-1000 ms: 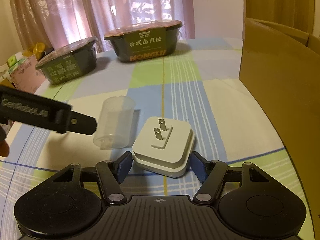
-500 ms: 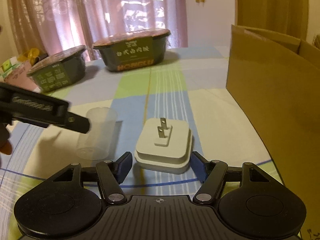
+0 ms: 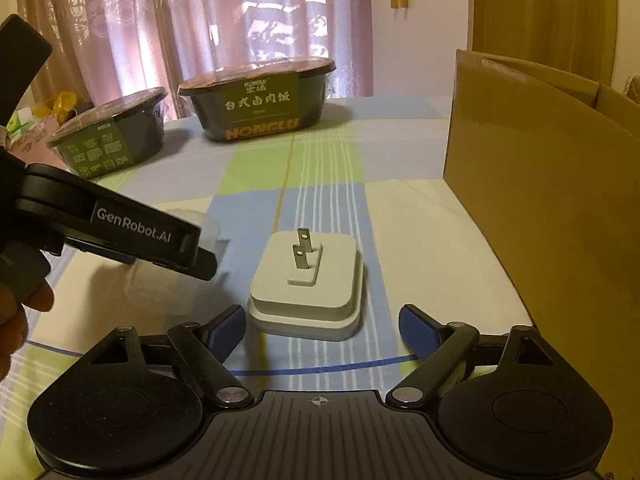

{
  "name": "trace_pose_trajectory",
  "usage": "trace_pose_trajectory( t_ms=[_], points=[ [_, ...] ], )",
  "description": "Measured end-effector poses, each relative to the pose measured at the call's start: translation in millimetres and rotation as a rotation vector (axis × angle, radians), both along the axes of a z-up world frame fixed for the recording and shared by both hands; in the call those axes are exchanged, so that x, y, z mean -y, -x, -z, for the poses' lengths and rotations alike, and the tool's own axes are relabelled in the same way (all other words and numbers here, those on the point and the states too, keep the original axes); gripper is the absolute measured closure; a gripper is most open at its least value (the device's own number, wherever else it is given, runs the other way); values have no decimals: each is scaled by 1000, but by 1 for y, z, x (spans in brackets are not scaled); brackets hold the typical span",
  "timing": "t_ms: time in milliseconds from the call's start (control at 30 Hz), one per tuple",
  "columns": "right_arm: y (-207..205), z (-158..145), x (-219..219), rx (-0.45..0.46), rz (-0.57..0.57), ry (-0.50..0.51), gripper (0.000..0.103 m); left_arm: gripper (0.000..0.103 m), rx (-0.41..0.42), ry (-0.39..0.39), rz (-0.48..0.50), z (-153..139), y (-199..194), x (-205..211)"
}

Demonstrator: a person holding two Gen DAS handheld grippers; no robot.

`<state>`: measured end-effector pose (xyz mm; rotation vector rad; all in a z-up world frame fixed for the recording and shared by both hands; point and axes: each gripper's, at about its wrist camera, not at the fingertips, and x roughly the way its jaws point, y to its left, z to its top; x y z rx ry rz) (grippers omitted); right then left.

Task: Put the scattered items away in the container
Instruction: 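Grasp the clear plastic cup with the left gripper, then grasp the white plug adapter with the right gripper while the left gripper holds the cup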

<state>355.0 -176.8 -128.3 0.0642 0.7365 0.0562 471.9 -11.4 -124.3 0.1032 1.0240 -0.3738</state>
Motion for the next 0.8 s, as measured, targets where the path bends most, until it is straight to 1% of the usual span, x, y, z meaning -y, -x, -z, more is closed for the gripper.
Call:
trace_pose_trajectory(
  t_ms=[33, 67, 100, 200, 267, 333, 367, 400, 433, 567, 667, 733, 767, 800],
  points=[
    [-1, 0, 0, -1, -1, -1, 14, 41, 3, -11, 6, -1, 1, -1],
    [-2, 0, -1, 1, -2, -4, 14, 54, 3, -22, 13, -2, 1, -4],
    [-4, -1, -1, 4, -3, -8, 14, 55, -4, -27, 15, -4, 0, -7],
    [-9, 0, -6, 13, -17, -1, 14, 55, -17, -40, 25, -5, -1, -16],
    [-14, 1, -8, 13, -20, 5, 14, 55, -10, -58, 32, -5, -1, -18],
    [-18, 3, -7, 10, -19, 7, 14, 47, 0, -68, 39, -5, 0, -18],
    [-20, 4, -7, 8, -21, 9, 14, 38, 8, -75, 37, -5, 0, -18],
    [-21, 4, -6, 8, -21, 11, 14, 34, 16, -82, 37, -5, 0, -18],
    [-23, 4, -5, 10, -21, 14, 14, 33, 27, -90, 37, -5, -1, -17],
    [-25, 4, -2, 8, -25, 10, 14, 33, 36, -95, 47, -4, -4, -11],
    [-25, 5, 0, 3, -22, 5, 14, 33, 50, -126, 81, -2, -5, -1],
    [-24, 6, 1, 4, -24, 6, 14, 34, 45, -126, 91, -2, -7, 2],
    [-23, 6, 1, 4, -25, 6, 14, 39, 38, -124, 88, -1, -9, 2],
    [-24, 6, 1, 4, -27, 7, 14, 49, 29, -120, 86, -1, -11, 2]
  ],
)
